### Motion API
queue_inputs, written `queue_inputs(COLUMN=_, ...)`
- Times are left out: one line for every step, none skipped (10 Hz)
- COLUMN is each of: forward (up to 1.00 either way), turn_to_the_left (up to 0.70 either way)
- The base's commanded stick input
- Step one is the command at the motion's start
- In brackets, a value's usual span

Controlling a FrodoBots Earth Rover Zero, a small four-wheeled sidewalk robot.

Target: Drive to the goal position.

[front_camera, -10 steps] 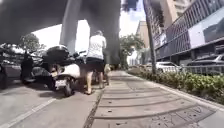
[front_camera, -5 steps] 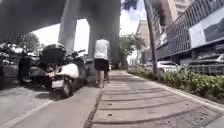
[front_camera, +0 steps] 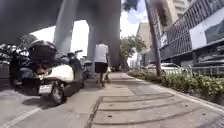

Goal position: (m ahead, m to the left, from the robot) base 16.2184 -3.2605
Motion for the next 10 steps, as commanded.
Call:
queue_inputs(forward=0.7, turn_to_the_left=0.0)
queue_inputs(forward=0.7, turn_to_the_left=0.0)
queue_inputs(forward=0.7, turn_to_the_left=0.0)
queue_inputs(forward=0.7, turn_to_the_left=0.0)
queue_inputs(forward=0.7, turn_to_the_left=0.0)
queue_inputs(forward=0.7, turn_to_the_left=0.0)
queue_inputs(forward=0.7, turn_to_the_left=0.0)
queue_inputs(forward=0.7, turn_to_the_left=0.0)
queue_inputs(forward=0.7, turn_to_the_left=0.0)
queue_inputs(forward=0.7, turn_to_the_left=0.0)
